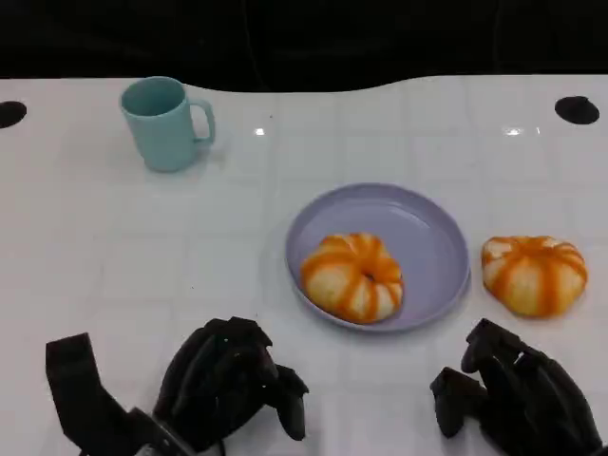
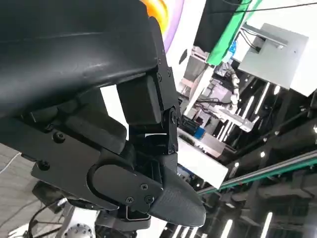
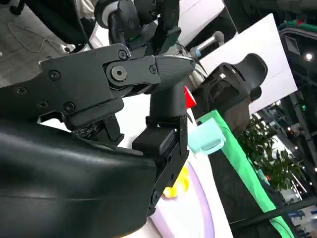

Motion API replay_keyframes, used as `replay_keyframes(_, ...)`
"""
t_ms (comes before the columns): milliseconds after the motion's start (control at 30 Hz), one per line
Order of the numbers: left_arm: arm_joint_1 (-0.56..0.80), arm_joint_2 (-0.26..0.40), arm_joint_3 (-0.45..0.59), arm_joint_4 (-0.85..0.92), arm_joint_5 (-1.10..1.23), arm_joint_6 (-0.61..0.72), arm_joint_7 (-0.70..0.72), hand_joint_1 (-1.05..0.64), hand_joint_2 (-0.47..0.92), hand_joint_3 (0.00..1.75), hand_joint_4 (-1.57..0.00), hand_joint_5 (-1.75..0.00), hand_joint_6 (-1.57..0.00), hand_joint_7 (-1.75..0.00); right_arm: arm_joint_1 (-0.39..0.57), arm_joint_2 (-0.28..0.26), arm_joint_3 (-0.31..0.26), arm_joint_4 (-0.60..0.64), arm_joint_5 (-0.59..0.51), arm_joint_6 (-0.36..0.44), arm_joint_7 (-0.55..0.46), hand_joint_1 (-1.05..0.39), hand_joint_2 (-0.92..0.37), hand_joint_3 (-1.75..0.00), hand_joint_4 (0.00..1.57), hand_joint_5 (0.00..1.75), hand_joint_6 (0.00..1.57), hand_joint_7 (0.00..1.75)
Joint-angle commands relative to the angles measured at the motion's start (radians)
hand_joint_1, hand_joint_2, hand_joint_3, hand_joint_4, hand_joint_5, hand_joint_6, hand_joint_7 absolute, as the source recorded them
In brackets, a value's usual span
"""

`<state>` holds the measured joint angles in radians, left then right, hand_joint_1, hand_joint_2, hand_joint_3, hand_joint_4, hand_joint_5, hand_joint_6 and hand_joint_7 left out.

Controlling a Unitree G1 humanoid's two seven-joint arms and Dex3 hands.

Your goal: Grasp the bread from the table and place it into the plate.

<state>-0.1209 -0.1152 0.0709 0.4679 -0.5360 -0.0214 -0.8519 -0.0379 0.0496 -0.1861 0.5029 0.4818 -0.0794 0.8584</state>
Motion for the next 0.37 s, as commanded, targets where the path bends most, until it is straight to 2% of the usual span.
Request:
replay_keyframes(33, 0.006, 0.019, 0.012, -0.008, 0.001, 0.011, -0.007, -1.05, 0.74, 0.00, -1.57, -0.80, -1.57, -0.50, -0.008, -0.022, -0.009, 0.014, 0.008, -0.007, 0.008, -0.58, -0.92, -0.23, 0.77, 1.71, 0.69, 1.43)
replay_keyframes(367, -0.010, 0.022, 0.030, 0.014, 0.000, 0.012, -0.020, -1.05, 0.74, 0.00, -1.57, -0.80, -1.57, -0.48, -0.012, -0.014, -0.007, 0.023, 0.006, -0.008, -0.002, -0.56, -0.92, -0.22, 0.77, 1.70, 0.67, 1.46)
